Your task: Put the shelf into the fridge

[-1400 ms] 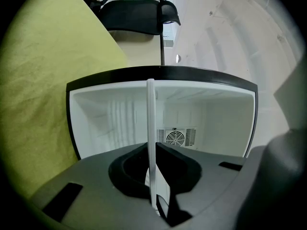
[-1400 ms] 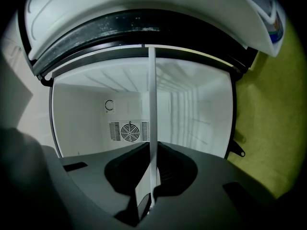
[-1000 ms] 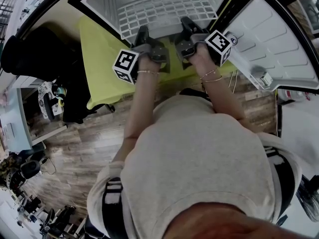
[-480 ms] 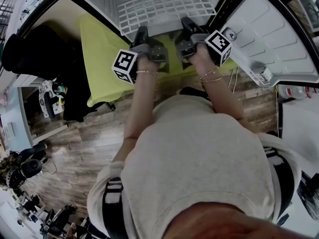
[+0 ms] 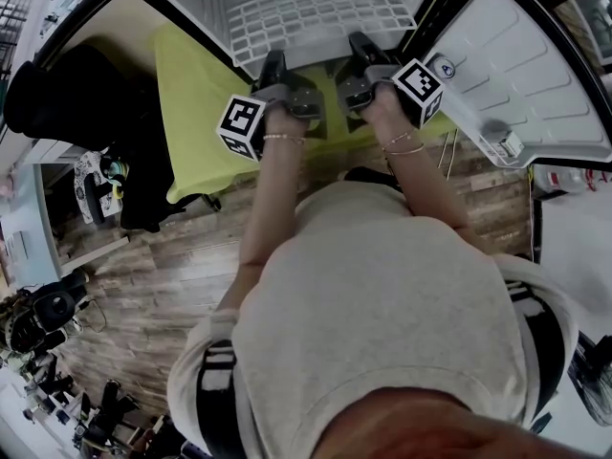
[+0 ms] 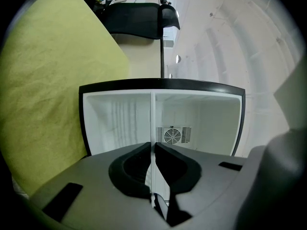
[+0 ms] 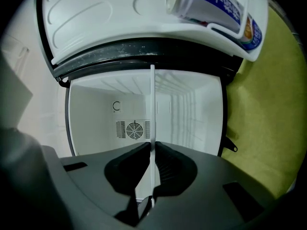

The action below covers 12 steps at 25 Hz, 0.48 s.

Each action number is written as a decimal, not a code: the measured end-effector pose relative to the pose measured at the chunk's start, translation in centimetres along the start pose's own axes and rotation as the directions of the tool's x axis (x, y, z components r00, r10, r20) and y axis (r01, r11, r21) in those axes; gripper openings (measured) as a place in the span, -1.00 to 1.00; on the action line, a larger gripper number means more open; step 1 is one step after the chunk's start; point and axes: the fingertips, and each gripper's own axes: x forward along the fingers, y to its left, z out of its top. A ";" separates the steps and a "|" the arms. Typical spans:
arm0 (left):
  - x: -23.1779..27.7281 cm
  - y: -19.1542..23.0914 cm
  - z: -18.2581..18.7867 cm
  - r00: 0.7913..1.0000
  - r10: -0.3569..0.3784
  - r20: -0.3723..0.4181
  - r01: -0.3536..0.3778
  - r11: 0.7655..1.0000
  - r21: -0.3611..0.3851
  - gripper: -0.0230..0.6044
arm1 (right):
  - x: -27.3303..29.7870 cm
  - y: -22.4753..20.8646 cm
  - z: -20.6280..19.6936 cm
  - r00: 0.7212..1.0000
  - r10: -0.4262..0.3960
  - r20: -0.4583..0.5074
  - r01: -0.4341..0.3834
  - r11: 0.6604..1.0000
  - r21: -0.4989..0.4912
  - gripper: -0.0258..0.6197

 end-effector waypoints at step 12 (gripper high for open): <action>0.1 0.0 0.2 1.000 -0.018 0.015 0.018 1.000 -0.020 -0.84 | 0.1 0.1 -0.1 1.000 -0.015 0.016 0.016 0.998 -0.062 -0.82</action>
